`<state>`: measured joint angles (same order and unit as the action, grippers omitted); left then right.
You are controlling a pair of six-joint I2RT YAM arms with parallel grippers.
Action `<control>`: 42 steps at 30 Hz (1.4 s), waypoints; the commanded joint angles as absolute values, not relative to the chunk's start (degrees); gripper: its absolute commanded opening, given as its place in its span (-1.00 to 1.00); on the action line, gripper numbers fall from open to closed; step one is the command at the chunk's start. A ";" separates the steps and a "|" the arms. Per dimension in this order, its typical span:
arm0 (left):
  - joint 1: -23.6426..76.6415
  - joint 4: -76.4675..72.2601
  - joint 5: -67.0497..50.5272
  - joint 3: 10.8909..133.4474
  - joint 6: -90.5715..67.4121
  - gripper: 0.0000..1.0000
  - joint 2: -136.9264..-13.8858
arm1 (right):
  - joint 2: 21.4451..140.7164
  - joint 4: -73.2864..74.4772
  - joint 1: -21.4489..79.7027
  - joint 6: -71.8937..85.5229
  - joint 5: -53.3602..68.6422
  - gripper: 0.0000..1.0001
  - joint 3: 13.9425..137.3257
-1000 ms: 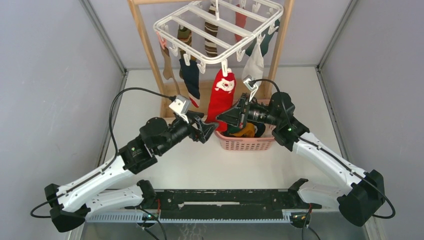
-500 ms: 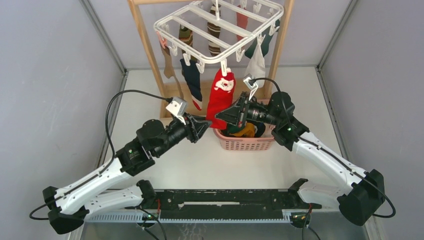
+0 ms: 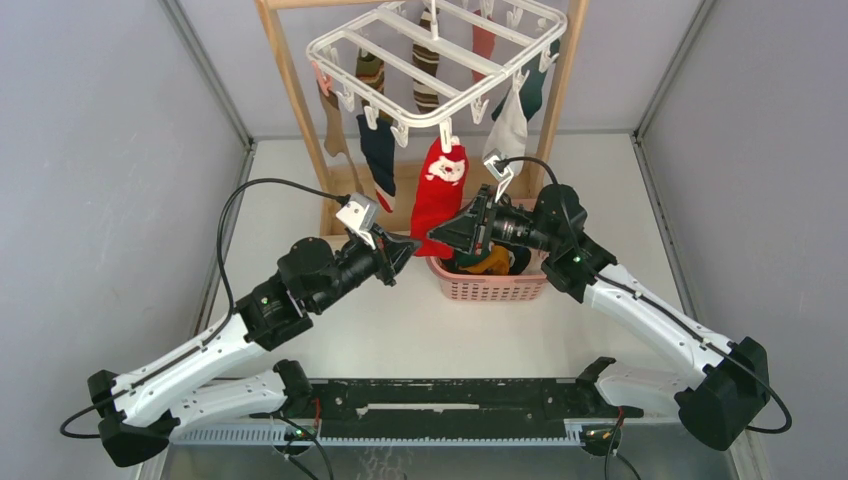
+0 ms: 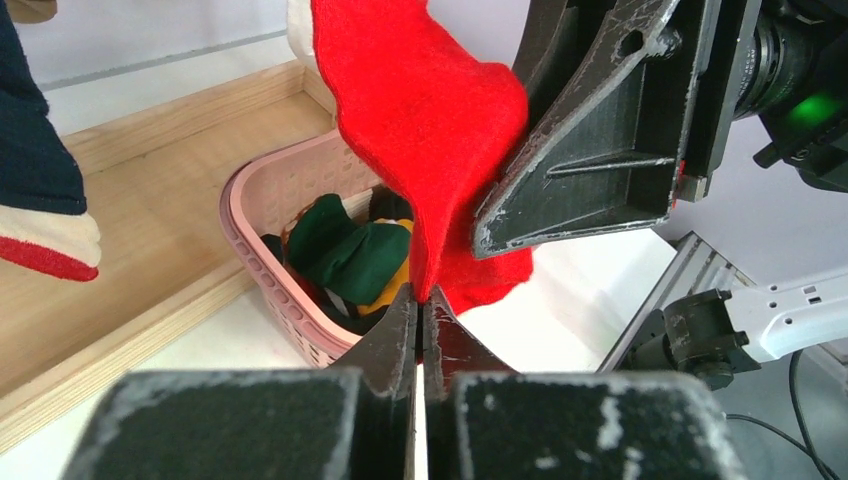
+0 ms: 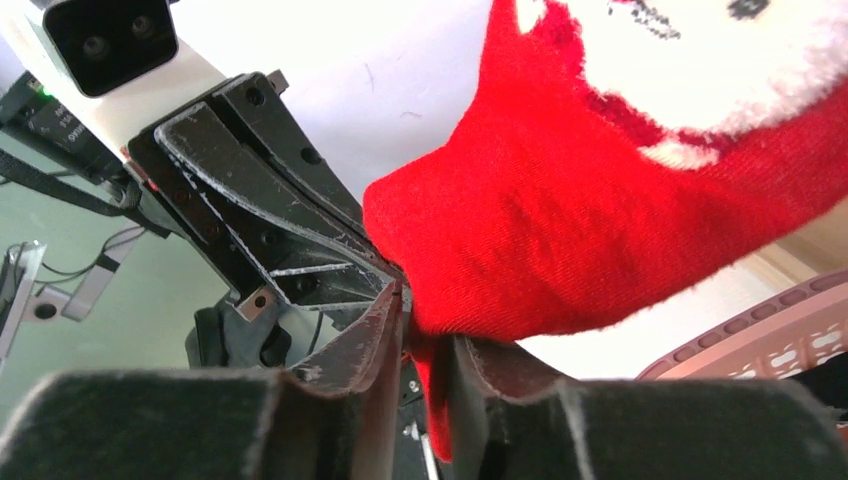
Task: Remove the socks clipped to the hanger
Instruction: Remove the sock from the hanger.
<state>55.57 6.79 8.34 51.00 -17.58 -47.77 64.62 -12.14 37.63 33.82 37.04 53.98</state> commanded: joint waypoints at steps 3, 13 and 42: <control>54.70 7.42 9.40 51.01 -18.33 -1.00 -46.80 | 64.17 -10.45 38.36 32.21 34.10 -0.10 56.91; 52.01 12.68 9.73 52.42 -21.48 -1.00 -46.42 | 61.80 -3.04 38.57 26.24 28.39 0.99 56.95; 38.19 20.15 -8.38 61.94 -26.76 -0.99 -50.33 | 64.83 -24.84 25.57 22.22 33.35 0.68 62.42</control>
<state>39.94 21.63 -3.33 56.75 -25.41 -49.43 63.46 -17.28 27.20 19.11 29.21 59.18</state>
